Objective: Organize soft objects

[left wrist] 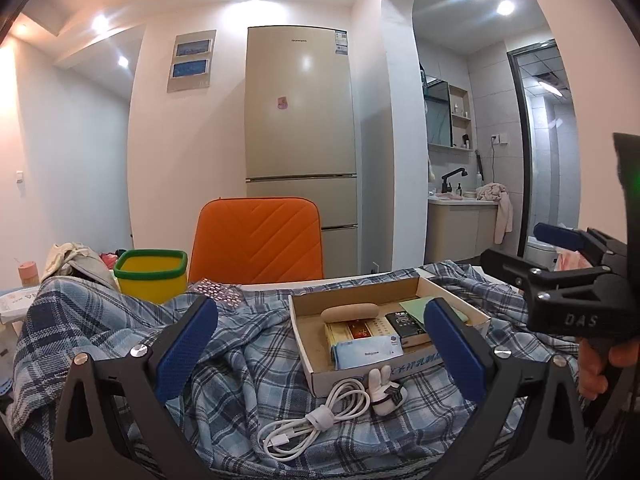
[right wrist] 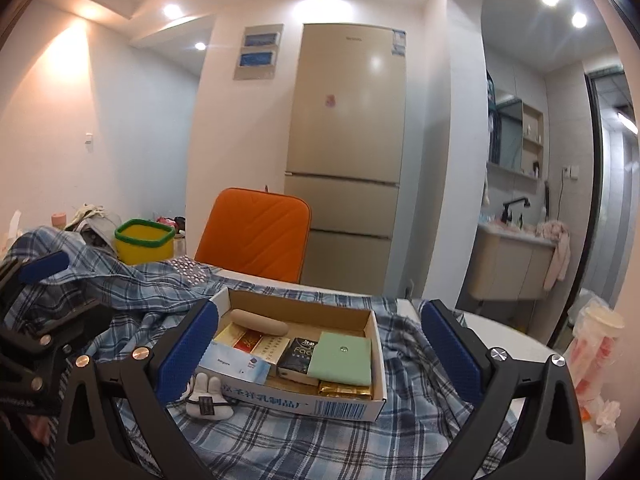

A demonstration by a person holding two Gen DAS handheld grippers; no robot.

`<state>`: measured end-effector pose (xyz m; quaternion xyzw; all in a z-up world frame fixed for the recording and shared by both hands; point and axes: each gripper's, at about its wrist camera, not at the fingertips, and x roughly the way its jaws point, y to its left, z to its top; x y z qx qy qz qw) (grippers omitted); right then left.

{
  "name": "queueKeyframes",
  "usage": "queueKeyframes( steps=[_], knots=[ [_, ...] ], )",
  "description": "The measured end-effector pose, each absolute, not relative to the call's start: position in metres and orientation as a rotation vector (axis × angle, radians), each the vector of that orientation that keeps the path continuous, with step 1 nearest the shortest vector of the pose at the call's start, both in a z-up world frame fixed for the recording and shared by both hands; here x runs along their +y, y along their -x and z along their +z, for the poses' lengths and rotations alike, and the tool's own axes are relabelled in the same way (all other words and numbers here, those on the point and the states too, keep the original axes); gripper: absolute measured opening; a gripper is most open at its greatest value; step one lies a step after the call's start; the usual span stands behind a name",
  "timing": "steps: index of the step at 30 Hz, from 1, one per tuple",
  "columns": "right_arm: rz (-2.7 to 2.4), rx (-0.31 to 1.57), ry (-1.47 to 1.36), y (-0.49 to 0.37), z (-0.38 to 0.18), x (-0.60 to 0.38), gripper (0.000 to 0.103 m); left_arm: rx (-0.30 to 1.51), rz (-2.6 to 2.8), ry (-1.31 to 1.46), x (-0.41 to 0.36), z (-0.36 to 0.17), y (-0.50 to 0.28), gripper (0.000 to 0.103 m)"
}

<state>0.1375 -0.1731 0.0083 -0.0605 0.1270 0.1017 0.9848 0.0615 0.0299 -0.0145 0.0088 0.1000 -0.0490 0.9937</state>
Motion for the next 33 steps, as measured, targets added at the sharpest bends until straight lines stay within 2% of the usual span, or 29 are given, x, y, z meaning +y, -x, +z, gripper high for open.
queueKeyframes(
  steps=[5, 7, 11, 12, 13, 14, 16, 21, 23, 24, 25, 30, 33],
  knots=[
    [0.265, 0.404, 0.180, -0.157, 0.000, -0.161, 0.103, 0.214, -0.064, -0.005, 0.035, -0.013, -0.064, 0.103],
    [0.306, 0.459, 0.198, -0.161, -0.006, -0.153, 0.095, 0.235, -0.056, 0.015, 0.040, -0.012, -0.069, 0.103],
    [0.392, 0.570, 0.210, -0.170, -0.019, -0.137, 0.093, 0.312, -0.001, 0.042, 0.053, -0.013, -0.085, 0.102],
    [0.408, 0.595, 0.231, -0.172, -0.023, -0.130, 0.091, 0.334, 0.001, 0.059, 0.058, -0.015, -0.088, 0.096],
    [0.414, 0.609, 0.255, -0.173, -0.027, -0.125, 0.089, 0.364, 0.007, 0.075, 0.061, -0.018, -0.093, 0.086],
    [0.418, 0.619, 0.281, -0.174, -0.030, -0.119, 0.089, 0.396, 0.013, 0.084, 0.064, -0.022, -0.098, 0.081],
    [0.429, 0.655, 0.327, -0.178, -0.038, -0.110, 0.078, 0.461, 0.006, 0.097, 0.067, -0.030, -0.108, 0.072],
    [0.483, 0.760, 0.363, -0.193, -0.057, -0.093, 0.076, 0.489, -0.023, 0.065, 0.058, -0.038, -0.110, 0.067],
    [0.502, 0.797, 0.363, -0.200, -0.065, -0.088, 0.075, 0.498, -0.025, 0.037, 0.053, -0.039, -0.111, 0.056],
    [0.508, 0.812, 0.362, -0.203, -0.069, -0.087, 0.074, 0.509, -0.028, 0.025, 0.051, -0.041, -0.113, 0.044],
    [0.516, 0.835, 0.357, -0.207, -0.073, -0.086, 0.072, 0.524, -0.032, 0.019, 0.049, -0.042, -0.115, 0.037],
    [0.554, 0.925, 0.327, -0.218, -0.090, -0.085, 0.065, 0.579, -0.044, 0.021, 0.050, -0.049, -0.124, 0.037],
    [0.594, 0.953, 0.325, -0.219, -0.095, -0.081, 0.048, 0.603, -0.048, 0.013, 0.048, -0.051, -0.127, 0.039]
  ],
)
